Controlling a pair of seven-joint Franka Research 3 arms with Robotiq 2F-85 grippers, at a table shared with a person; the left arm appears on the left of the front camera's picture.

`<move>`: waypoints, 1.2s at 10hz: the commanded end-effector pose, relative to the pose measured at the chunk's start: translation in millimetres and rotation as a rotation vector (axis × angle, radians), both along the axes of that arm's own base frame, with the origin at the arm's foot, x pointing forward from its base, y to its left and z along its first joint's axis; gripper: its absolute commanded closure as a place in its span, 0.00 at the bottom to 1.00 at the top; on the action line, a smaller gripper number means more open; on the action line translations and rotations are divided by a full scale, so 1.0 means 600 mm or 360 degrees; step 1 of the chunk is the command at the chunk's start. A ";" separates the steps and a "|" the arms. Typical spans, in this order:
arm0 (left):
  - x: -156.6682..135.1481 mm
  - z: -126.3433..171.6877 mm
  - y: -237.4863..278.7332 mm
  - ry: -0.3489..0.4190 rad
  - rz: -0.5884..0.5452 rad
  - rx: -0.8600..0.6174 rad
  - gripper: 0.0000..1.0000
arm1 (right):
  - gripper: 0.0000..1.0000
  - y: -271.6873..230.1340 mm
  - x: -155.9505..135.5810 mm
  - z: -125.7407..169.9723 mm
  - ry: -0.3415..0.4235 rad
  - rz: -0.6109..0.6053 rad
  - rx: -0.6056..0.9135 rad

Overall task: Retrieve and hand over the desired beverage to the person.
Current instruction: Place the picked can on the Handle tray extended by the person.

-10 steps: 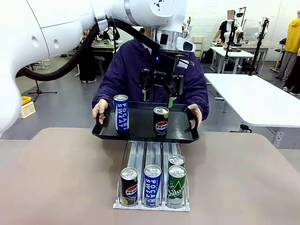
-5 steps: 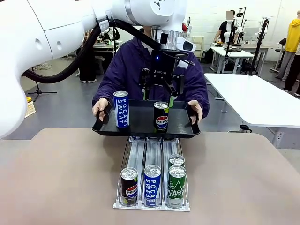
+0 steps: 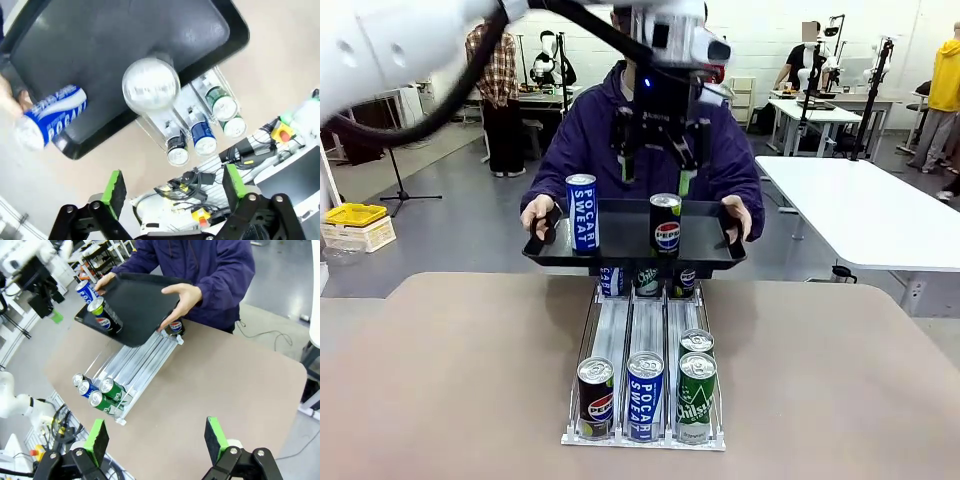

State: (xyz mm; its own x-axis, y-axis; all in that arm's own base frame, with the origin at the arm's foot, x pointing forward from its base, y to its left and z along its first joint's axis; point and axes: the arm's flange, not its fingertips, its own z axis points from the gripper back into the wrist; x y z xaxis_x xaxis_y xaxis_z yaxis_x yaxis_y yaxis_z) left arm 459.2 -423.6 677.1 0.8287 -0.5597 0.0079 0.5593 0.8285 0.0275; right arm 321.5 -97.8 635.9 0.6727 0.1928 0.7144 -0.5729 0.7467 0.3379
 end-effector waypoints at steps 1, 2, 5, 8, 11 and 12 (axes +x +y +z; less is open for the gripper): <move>-0.134 -0.077 0.177 -0.0069 -0.0103 -0.0138 0.00 | 0.00 -0.001 0.005 0.001 -0.0028 0.0040 0.0048; -0.163 -0.092 0.221 -0.0054 -0.0107 -0.0165 0.00 | 0.00 -0.001 0.005 0.001 -0.0028 0.0040 0.0048; -0.235 -0.114 0.306 -0.0144 -0.0089 -0.0255 0.00 | 0.00 -0.001 0.005 0.001 -0.0028 0.0040 0.0048; -0.278 -0.099 0.352 -0.0269 -0.0005 -0.0272 0.00 | 0.00 -0.001 0.005 0.001 -0.0028 0.0040 0.0048; -0.275 -0.097 0.383 -0.0280 0.0029 -0.0309 0.00 | 0.00 -0.001 0.005 0.001 -0.0028 0.0040 0.0048; -0.288 -0.095 0.370 -0.0271 0.0016 -0.0262 0.00 | 0.00 -0.001 0.005 0.001 -0.0028 0.0040 0.0048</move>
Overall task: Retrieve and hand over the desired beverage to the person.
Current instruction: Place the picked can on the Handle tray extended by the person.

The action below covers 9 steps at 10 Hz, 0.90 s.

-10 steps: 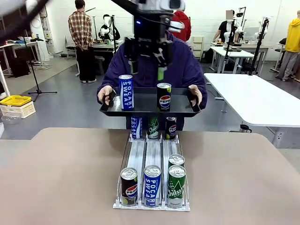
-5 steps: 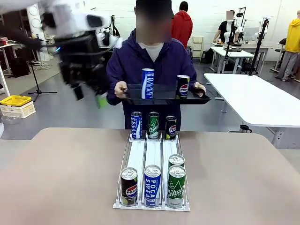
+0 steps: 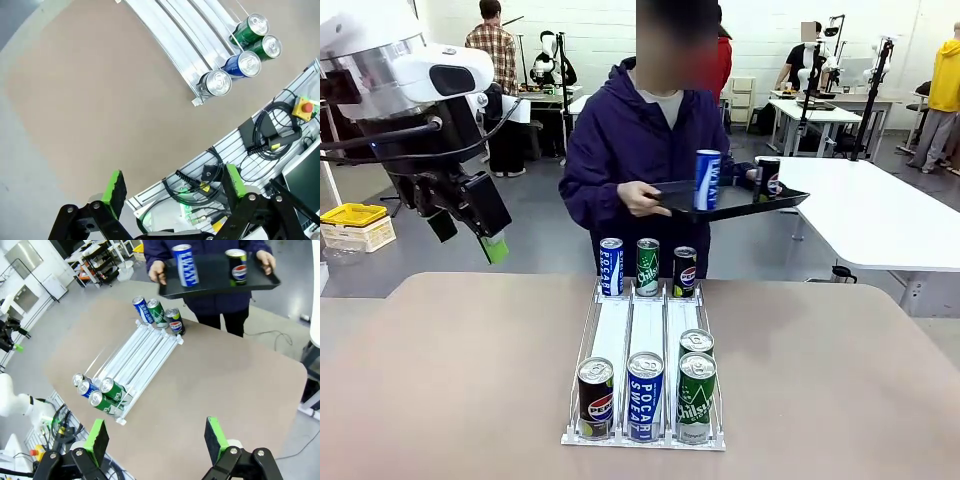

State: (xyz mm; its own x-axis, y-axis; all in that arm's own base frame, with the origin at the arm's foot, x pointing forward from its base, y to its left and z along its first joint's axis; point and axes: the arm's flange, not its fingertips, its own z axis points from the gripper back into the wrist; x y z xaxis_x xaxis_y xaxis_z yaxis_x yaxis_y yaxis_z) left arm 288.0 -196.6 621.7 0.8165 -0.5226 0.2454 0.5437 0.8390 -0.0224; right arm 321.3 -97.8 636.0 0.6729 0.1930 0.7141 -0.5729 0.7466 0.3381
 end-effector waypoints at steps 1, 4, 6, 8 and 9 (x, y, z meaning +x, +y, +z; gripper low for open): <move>-0.003 -0.003 -0.009 0.0004 -0.0012 0.0015 0.00 | 0.00 -0.001 0.005 0.000 -0.0029 0.0040 0.0048; -0.003 -0.003 -0.009 0.0004 -0.0012 0.0015 0.00 | 0.00 -0.001 0.005 0.000 -0.0029 0.0040 0.0048; -0.003 -0.003 -0.009 0.0004 -0.0012 0.0015 0.00 | 0.00 -0.001 0.005 0.000 -0.0029 0.0040 0.0048; -0.003 -0.003 -0.009 0.0004 -0.0012 0.0015 0.00 | 0.00 -0.001 0.005 0.000 -0.0029 0.0040 0.0048; -0.003 -0.003 -0.009 0.0004 -0.0012 0.0015 0.00 | 0.00 -0.001 0.005 0.000 -0.0029 0.0040 0.0048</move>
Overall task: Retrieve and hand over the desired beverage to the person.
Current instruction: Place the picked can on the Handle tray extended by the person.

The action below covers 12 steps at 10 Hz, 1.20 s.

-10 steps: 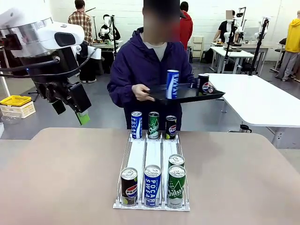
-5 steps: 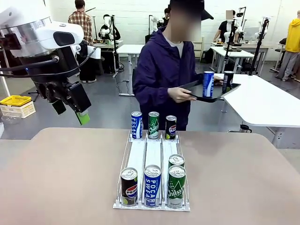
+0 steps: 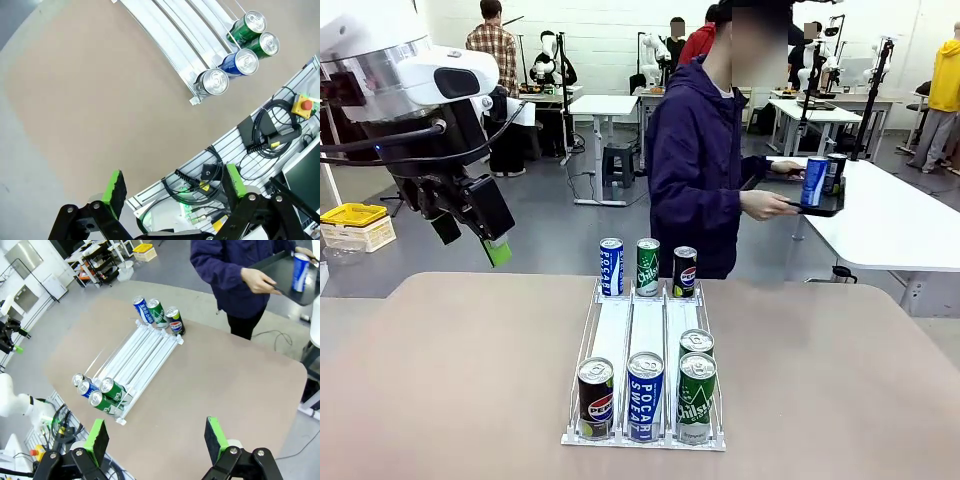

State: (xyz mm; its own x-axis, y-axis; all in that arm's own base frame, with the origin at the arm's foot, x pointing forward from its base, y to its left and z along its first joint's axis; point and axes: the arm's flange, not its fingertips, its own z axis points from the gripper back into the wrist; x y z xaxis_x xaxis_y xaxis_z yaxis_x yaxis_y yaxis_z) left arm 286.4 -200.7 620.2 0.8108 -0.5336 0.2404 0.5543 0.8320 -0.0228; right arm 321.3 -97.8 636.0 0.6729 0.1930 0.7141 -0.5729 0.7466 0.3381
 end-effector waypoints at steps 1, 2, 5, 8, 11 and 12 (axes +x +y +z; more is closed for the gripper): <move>-0.001 0.000 -0.002 -0.0004 0.0008 0.0011 0.00 | 0.00 -0.001 0.005 0.000 -0.0029 0.0040 0.0048; -0.001 0.000 -0.002 -0.0004 0.0008 0.0011 0.00 | 0.00 -0.001 0.005 0.000 -0.0029 0.0040 0.0048; 0.000 0.000 0.000 0.0000 0.0000 0.0000 0.00 | 0.00 -0.001 0.005 0.000 -0.0029 0.0040 0.0048; -0.005 0.012 0.121 -0.0207 -0.0284 -0.0335 0.00 | 0.00 -0.001 0.005 0.000 -0.0029 0.0040 0.0048; -0.019 0.024 0.269 -0.0247 -0.0383 -0.0632 0.00 | 0.00 -0.001 0.005 0.000 -0.0029 0.0040 0.0048; -0.026 0.022 0.296 -0.0207 -0.0374 -0.0750 0.00 | 0.00 -0.001 0.005 0.000 -0.0029 0.0040 0.0048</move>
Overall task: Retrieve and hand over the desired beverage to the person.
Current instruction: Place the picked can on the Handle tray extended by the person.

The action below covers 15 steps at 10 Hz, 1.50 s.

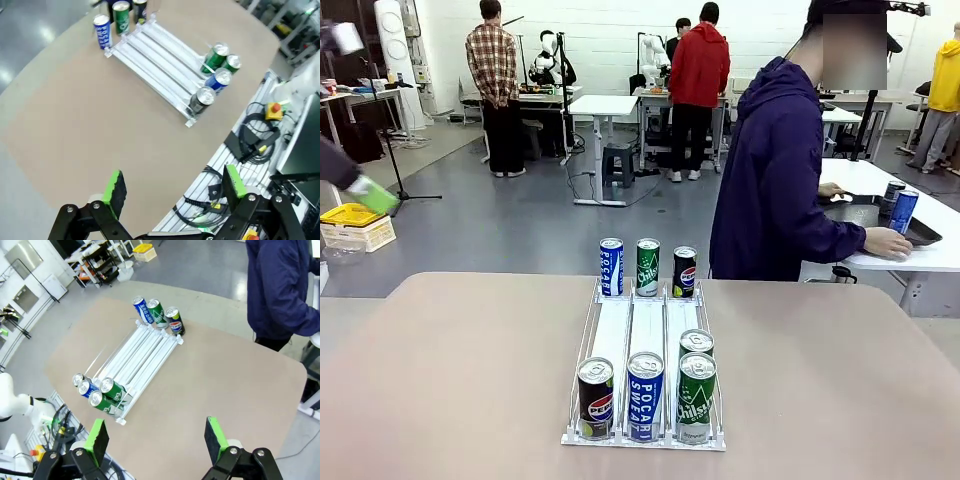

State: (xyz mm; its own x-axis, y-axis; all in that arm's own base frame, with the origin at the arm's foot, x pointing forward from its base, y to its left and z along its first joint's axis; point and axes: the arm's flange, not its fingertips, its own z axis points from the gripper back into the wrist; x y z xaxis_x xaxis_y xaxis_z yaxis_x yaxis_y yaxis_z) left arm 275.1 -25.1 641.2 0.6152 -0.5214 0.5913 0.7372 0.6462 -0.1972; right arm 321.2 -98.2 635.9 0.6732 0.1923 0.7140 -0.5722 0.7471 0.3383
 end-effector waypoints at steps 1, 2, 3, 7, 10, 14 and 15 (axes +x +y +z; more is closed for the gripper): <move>-0.015 -0.009 0.030 0.0124 -0.0070 -0.0180 0.00 | 0.00 0.000 0.005 0.001 -0.0029 0.0041 0.0048; -0.030 -0.008 0.042 0.0116 -0.0033 -0.0213 0.00 | 0.00 0.000 0.005 0.001 -0.0029 0.0041 0.0048; -0.042 -0.006 0.047 0.0100 -0.0018 -0.0246 0.00 | 0.00 0.000 0.005 0.001 -0.0029 0.0041 0.0048; -0.043 0.006 0.059 0.0090 0.0000 -0.0252 0.00 | 0.00 0.000 0.005 0.001 -0.0029 0.0041 0.0048; -0.043 0.006 0.059 0.0090 0.0000 -0.0252 0.00 | 0.00 0.000 0.005 0.001 -0.0029 0.0041 0.0048; -0.043 0.006 0.059 0.0090 0.0000 -0.0252 0.00 | 0.00 0.000 0.005 0.001 -0.0029 0.0041 0.0048; -0.043 0.006 0.059 0.0090 0.0000 -0.0252 0.00 | 0.00 0.000 0.005 0.001 -0.0029 0.0041 0.0048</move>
